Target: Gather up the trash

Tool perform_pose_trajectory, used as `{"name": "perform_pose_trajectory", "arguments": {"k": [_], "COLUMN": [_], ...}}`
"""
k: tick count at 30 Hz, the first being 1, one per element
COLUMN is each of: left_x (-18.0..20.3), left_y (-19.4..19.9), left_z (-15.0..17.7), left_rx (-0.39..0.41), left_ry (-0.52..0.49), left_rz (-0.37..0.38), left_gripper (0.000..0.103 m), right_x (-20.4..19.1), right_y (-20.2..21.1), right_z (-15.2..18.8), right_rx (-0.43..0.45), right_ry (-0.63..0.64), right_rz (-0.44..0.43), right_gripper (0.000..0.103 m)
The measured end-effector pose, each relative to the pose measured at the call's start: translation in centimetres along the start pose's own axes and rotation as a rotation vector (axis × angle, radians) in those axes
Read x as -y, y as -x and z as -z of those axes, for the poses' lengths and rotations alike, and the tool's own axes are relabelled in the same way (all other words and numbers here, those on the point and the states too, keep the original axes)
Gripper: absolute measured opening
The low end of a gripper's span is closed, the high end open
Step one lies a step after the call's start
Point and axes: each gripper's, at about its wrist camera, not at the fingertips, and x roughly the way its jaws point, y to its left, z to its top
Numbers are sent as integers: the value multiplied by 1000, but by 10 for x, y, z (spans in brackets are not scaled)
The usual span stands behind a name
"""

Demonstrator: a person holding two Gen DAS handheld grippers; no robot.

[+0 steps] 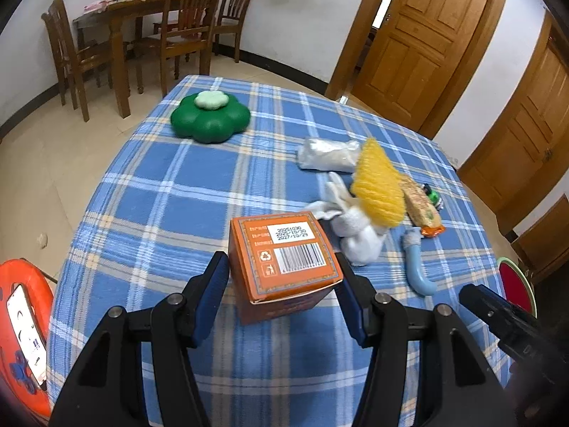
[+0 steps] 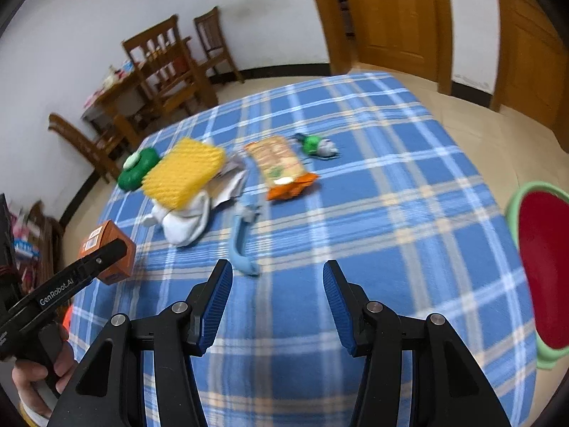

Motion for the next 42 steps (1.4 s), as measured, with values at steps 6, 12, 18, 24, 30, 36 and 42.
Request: {"name": "perform_pose_trajectory", "arguments": {"k": [6, 12, 18, 24, 30, 36, 42], "left_x": [-13, -21, -19, -16, -11, -2, 12], "left_y": [-4, -9, -13, -13, -8, 0, 10], "left_z": [2, 1, 2, 2, 3, 2, 3], "left_rx": [-10, -16, -19, -20, -16, 4, 23], "left_ry": [26, 41, 28, 20, 15, -11, -54], "left_rz": [-10, -17, -21, -19, 1, 21, 41], "left_gripper": [59, 59, 59, 59, 56, 54, 54], "right_x": [-20, -31, -32, -23, -17, -8, 4], "right_y": [-25, -44, -53, -54, -46, -29, -6], "right_z": [-7, -10, -8, -8, -3, 2, 5], "right_rx": [-44, -71, -77, -69, -60, -31, 14], "right_ry": [53, 91, 105, 93, 72, 51, 23], "right_rz": [-7, -8, -3, -9, -20, -31, -42], "right_gripper": [54, 54, 40, 13, 12, 10, 10]}}
